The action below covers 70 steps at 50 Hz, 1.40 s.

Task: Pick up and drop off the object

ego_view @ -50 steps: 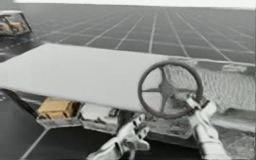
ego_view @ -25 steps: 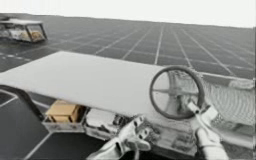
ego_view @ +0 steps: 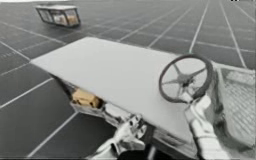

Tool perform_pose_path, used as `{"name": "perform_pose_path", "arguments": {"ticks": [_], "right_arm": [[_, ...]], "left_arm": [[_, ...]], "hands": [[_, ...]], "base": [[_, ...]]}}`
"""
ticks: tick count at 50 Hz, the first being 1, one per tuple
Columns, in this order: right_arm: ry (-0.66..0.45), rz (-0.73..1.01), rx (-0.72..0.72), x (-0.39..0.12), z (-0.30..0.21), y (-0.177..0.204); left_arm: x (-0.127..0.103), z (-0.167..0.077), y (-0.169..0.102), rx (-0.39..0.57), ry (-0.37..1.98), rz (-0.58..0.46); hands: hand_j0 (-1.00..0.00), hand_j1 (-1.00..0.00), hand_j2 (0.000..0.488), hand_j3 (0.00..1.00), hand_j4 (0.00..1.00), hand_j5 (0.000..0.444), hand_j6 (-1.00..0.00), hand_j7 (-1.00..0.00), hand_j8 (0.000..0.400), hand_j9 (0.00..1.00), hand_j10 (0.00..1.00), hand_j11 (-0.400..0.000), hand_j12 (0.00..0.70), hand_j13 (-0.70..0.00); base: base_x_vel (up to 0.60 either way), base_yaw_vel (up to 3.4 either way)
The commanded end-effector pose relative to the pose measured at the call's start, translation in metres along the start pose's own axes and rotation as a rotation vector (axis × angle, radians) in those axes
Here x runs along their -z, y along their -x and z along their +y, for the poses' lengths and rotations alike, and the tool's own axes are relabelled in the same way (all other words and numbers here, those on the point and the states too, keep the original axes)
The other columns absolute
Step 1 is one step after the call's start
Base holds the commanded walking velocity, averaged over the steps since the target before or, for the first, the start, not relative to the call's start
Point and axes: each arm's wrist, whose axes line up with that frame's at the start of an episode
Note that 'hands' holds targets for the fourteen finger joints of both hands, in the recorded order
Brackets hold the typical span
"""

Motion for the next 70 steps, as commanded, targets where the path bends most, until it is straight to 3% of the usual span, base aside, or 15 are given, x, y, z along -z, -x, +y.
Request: {"name": "perform_pose_path", "arguments": {"ticks": [1,12,13,16,22,29,32,40,44,46,48,54,63,66,70], "right_arm": [[0.011,0.003,-0.023,0.001,0.007,0.004],[0.011,0.003,-0.023,0.001,0.007,0.004],[-0.119,-0.117,0.268,-0.075,0.028,-0.13],[-0.145,-0.114,0.318,-0.079,0.0,-0.146],[-0.162,-0.095,0.236,-0.074,0.028,-0.149],[-0.112,-0.136,0.089,-0.09,0.117,-0.096],[-0.106,-0.218,0.053,-0.131,0.136,-0.084],[-0.053,-0.476,0.067,-0.272,0.145,-0.039],[-0.09,-0.606,0.145,-0.349,0.105,-0.014],[-0.151,-0.693,0.264,-0.397,0.03,-0.002],[-0.202,-0.712,0.323,-0.403,-0.017,0.014],[-0.253,-0.694,0.346,-0.395,-0.061,0.008],[-0.216,-0.663,0.341,-0.39,-0.033,0.004],[-0.285,-0.589,0.467,-0.364,-0.108,-0.017],[-0.334,-0.534,0.534,-0.34,-0.157,-0.024]], "left_arm": [[-0.001,0.001,0.003,-0.001,0.006,-0.013],[-0.001,0.001,0.003,-0.001,0.006,-0.013],[-0.129,-0.021,-0.189,0.222,-0.129,0.206],[-0.12,-0.035,-0.213,0.238,-0.156,0.253],[-0.132,-0.03,-0.199,0.189,-0.172,0.184],[-0.174,-0.006,-0.134,0.171,-0.117,0.034],[-0.187,-0.005,-0.106,0.185,-0.124,-0.026],[-0.184,-0.02,-0.083,0.269,-0.142,-0.074],[-0.191,-0.027,-0.079,0.328,-0.183,-0.067],[-0.189,-0.043,-0.075,0.32,-0.202,-0.048],[-0.186,-0.061,-0.079,0.35,-0.254,-0.033],[-0.171,-0.077,-0.079,0.343,-0.309,-0.019],[-0.169,-0.054,-0.075,0.287,-0.287,-0.008],[-0.162,-0.063,-0.075,0.261,-0.293,0.0],[-0.153,-0.075,-0.074,0.26,-0.309,0.014]], "hands": [[0.0,0.0,0.0,1.0,1.0,0.0,0.0,0.0,0.0,1.0,1.0,-0.4,0.0,-0.7],[0.0,0.0,0.0,1.0,1.0,0.0,0.0,0.0,0.0,1.0,1.0,-0.4,0.0,-0.7],[0.0,0.0,0.0,1.0,1.0,0.0,0.0,0.0,0.0,1.0,1.0,-0.4,0.0,-0.7],[0.0,0.0,0.0,1.0,1.0,0.0,0.0,0.0,0.0,1.0,1.0,-0.4,0.0,-0.7],[0.0,0.0,0.0,1.0,1.0,0.0,0.0,0.0,0.0,1.0,1.0,-0.4,0.0,-0.7],[0.0,0.0,0.0,1.0,1.0,0.0,0.0,0.0,0.0,1.0,1.0,-0.4,0.0,-0.7],[0.0,0.0,0.0,1.0,1.0,0.0,0.0,0.0,0.0,1.0,1.0,-0.4,0.0,-0.7],[0.0,0.0,0.0,1.0,1.0,0.0,0.0,0.0,0.0,1.0,1.0,-0.4,0.0,-0.7],[0.0,0.0,0.0,1.0,1.0,0.0,0.0,0.0,0.0,1.0,1.0,-0.4,0.0,-0.7],[0.0,0.0,0.0,1.0,1.0,0.0,0.0,0.0,0.0,1.0,1.0,-0.4,0.0,-0.7],[0.0,0.0,0.0,1.0,1.0,0.0,0.0,0.0,0.0,1.0,1.0,-0.4,0.0,-0.7],[0.0,0.0,0.0,1.0,1.0,0.0,0.0,0.0,0.0,1.0,1.0,-0.4,0.0,-0.7],[0.0,0.0,0.0,1.0,1.0,0.0,0.0,0.0,0.0,1.0,1.0,-0.4,0.0,-0.7],[0.0,0.0,0.0,1.0,1.0,0.0,0.0,0.0,0.0,1.0,1.0,-0.4,0.0,-0.7],[0.0,0.0,0.0,1.0,1.0,0.0,0.0,0.0,0.0,1.0,1.0,-0.4,0.0,-0.7]], "base": [[0.16,0.46],[0.15,0.44],[0.0,-0.68],[0.0,-0.76],[0.0,-0.72],[0.0,-0.48],[0.0,-0.31],[0.0,-0.27],[0.0,-0.33],[0.0,-0.37],[0.0,-0.43],[0.0,-0.5],[0.0,-0.43],[0.0,-0.32],[0.0,-0.35]]}}
